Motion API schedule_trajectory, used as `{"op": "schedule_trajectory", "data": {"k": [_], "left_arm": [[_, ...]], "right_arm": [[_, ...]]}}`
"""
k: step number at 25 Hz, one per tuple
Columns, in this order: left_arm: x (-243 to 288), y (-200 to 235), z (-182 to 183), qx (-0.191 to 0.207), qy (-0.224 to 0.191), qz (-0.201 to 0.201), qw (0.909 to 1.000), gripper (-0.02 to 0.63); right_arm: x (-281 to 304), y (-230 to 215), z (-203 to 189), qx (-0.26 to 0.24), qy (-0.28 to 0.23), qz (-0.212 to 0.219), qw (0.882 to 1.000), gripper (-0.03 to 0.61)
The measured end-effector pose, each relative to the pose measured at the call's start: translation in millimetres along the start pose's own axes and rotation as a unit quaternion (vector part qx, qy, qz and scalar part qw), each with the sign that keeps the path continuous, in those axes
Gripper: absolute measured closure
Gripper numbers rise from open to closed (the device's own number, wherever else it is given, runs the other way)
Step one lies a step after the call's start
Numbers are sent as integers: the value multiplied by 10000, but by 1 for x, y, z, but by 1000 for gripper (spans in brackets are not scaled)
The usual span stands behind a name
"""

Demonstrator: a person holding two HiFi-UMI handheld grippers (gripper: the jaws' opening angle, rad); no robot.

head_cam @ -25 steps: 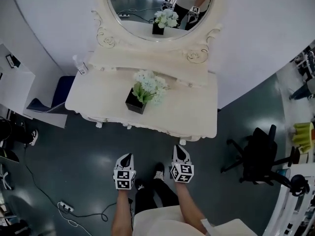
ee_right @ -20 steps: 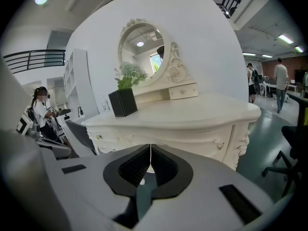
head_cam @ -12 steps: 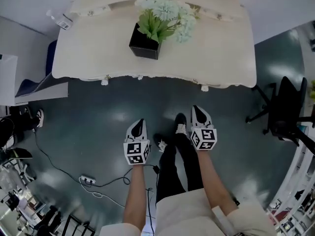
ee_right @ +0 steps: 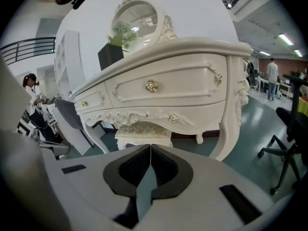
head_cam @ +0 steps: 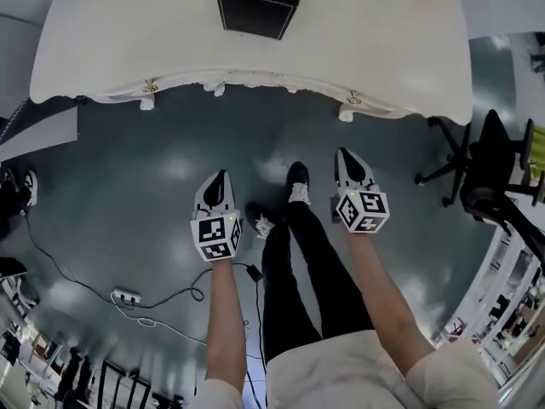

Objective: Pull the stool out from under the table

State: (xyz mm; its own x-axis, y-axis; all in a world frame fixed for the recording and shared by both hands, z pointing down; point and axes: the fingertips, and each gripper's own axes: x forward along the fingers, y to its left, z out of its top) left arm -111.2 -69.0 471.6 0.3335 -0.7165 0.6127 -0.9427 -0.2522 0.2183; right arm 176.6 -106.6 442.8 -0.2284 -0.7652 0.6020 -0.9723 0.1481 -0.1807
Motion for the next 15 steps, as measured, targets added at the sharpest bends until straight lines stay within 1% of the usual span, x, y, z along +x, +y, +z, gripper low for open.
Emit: {"op": "schedule_trajectory", "data": {"k": [2,3,9,11,13,15], "left_arm": [[14,8,-7,122,-52,2,9999,600],[22,12,-11,174,-71,8,9998,600],[63,33,-25,120,-273,-6,9996,600],[79,40,-29,244,-296,-20,9993,600],[99,49,-31,313,-327,-56,9990,600],[118,56,-33,161,-406,-146,9989,600]], "right_arm": [[13,-9,-4,144,-51,-84,9998,534],[21,-12,-7,133,-62,-111,9998,534],[72,-17,-36,-378,-33,57,9993,534],[89,-23,-44,-429,-11,81,9990,534],[107,-29,-50,-374,-65,74,9993,534],[122,-37,-55,-304,-166,59,9994,532]]}}
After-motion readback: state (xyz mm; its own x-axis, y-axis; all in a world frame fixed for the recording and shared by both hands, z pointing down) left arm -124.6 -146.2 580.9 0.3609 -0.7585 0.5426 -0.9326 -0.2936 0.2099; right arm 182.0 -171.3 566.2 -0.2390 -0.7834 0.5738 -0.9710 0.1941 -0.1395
